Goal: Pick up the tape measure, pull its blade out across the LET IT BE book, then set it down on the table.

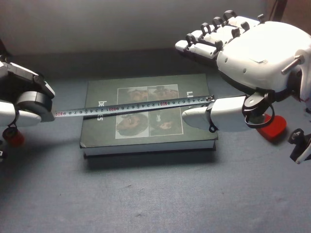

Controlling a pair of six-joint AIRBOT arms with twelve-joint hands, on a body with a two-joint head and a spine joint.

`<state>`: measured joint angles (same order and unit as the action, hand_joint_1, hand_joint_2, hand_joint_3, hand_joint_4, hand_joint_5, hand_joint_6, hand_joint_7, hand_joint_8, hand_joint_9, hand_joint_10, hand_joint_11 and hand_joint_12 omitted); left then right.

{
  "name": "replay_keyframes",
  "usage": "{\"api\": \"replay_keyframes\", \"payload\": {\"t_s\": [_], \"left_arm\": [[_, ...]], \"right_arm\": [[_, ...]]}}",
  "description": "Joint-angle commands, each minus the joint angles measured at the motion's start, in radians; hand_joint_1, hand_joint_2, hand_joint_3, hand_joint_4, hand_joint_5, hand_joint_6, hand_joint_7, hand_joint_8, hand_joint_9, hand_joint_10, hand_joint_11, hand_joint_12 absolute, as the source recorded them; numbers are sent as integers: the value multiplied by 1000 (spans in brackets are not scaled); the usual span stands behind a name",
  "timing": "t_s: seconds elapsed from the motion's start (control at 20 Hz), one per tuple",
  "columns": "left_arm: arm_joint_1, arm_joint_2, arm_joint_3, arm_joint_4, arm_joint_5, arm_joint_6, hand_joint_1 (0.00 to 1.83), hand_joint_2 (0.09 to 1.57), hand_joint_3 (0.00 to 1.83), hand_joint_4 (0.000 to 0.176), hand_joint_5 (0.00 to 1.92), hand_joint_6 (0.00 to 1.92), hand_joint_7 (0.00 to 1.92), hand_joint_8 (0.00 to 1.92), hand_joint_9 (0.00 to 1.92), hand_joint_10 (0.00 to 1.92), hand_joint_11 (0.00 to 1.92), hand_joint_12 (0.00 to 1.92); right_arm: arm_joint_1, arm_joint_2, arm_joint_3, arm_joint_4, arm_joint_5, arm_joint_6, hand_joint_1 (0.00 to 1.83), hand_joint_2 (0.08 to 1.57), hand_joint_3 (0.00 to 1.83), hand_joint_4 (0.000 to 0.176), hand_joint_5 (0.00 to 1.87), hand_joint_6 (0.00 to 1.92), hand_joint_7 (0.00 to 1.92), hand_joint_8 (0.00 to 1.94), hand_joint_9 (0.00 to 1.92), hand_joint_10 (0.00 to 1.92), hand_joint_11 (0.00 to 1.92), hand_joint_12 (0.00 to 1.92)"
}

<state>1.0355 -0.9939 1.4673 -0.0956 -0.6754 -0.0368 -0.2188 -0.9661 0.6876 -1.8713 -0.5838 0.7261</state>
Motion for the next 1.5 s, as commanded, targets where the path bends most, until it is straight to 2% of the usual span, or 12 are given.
{"api": "replay_keyframes", "payload": {"t_s": [0.0, 0.4, 0.55, 0.85, 1.0, 1.3, 1.45], "left_arm": [[-2, -4, 12, -18, -113, -21, 1496, 1073, 0, 0, 1007, 679, 990, 884, 991, 1038, 951, 1400], [-3, -20, 45, -5, -124, -31, 1497, 1066, 0, 0, 1013, 664, 1038, 812, 1008, 1002, 955, 1404], [-4, -21, 41, -2, -128, -31, 1497, 1066, 0, 0, 1004, 682, 1032, 815, 1013, 994, 959, 1400], [-9, -15, 22, 0, -130, -35, 1497, 1067, 0, 0, 1023, 642, 1011, 852, 1019, 996, 952, 1412], [-42, -1, 6, 22, -121, -30, 1496, 1072, 1, 0, 992, 678, 998, 867, 1017, 1004, 948, 1418], [-151, 75, -97, 25, -44, 12, 1496, 1071, 0, 0, 1021, 658, 1001, 859, 990, 1038, 955, 1408], [-188, 149, -193, 21, -7, 41, 1496, 1070, 0, 0, 1014, 669, 995, 863, 1004, 1019, 964, 1397]], "right_arm": [[6, 3, -3, -60, -39, 5, 185, 1058, 0, 53, 77, 1, 81, 3, 93, 4, 0, 531], [5, 2, -3, -62, -36, 5, 228, 1060, 0, 51, 100, 6, 99, 6, 111, 6, 0, 547], [5, 2, -3, -62, -36, 5, 225, 1076, 5, 42, 102, 4, 103, 4, 115, 4, 0, 564], [5, 2, -3, -64, -36, 5, 225, 1085, 3, 42, 105, 2, 106, 1, 128, 4, 0, 580], [5, 2, -3, -65, -36, 5, 226, 1075, 0, 42, 101, 0, 102, 0, 125, 1, 0, 561], [4, 2, -3, -66, -36, 5, 226, 1084, 3, 42, 117, 6, 121, 5, 143, 5, 0, 620], [4, 2, -3, -66, -36, 5, 227, 1086, 4, 41, 124, 7, 127, 6, 149, 6, 0, 620]]}}
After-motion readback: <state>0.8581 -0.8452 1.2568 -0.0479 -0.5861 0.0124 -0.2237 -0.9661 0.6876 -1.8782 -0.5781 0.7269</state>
